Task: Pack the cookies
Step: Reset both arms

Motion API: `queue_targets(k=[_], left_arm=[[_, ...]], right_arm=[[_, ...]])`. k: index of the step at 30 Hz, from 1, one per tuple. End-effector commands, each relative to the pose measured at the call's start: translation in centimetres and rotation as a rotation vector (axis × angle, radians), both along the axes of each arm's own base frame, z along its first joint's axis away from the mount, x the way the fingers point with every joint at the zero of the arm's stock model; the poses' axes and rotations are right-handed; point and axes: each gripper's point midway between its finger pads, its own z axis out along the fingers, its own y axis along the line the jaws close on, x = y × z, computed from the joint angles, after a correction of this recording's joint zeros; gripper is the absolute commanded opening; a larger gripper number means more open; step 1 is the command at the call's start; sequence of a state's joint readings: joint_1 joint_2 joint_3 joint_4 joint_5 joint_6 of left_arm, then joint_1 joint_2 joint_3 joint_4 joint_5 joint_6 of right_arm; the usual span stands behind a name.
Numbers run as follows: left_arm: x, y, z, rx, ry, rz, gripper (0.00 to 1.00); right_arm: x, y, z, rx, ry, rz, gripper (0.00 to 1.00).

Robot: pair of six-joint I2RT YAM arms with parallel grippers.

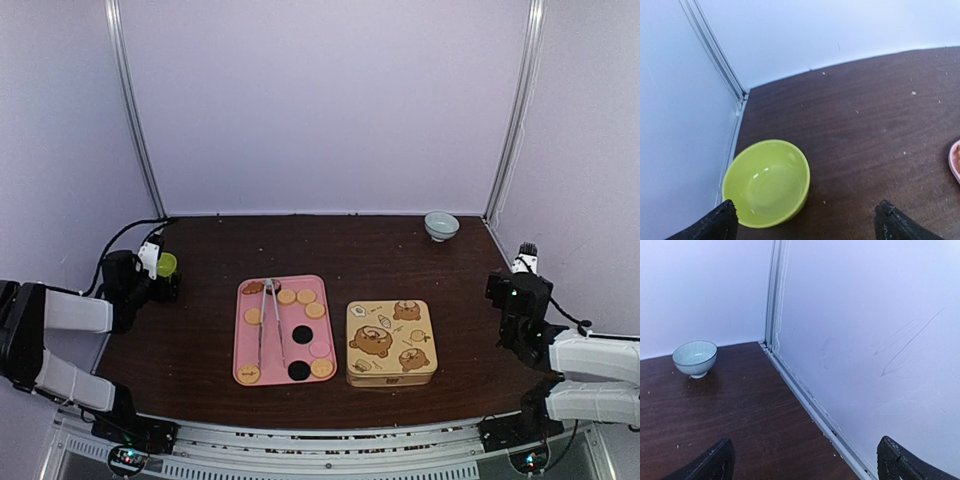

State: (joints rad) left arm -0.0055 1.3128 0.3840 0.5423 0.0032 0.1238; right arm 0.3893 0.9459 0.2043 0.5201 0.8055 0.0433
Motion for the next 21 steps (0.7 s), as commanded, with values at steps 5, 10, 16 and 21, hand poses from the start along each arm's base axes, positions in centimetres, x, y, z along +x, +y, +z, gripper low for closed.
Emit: queue_targets(k=[5,10,16,21], left_arm=[[0.5,1.3,5.0,-0.025,-0.352,0.058,0.98],[1.4,2.8,5.0,-0.039,-0.314,0.151,0.98],[1.4,3.0,4.9,-0.039,-0.317,0.157,0.98],[1.5,2.9,4.9,-0.040,-0.313,0.154,0.98]], right_arm=[[2.2,-1.2,2.3,0.083,-0.209,0.022,1.00],[4.3,-1.2,2.3,0.100,-0.239,0.119,1.00],[6.7,0.1,0.6,0.096,-0.171,0.223,1.00],[6.9,-0.2,0.6,0.107,-0.170,0.229,1.00]])
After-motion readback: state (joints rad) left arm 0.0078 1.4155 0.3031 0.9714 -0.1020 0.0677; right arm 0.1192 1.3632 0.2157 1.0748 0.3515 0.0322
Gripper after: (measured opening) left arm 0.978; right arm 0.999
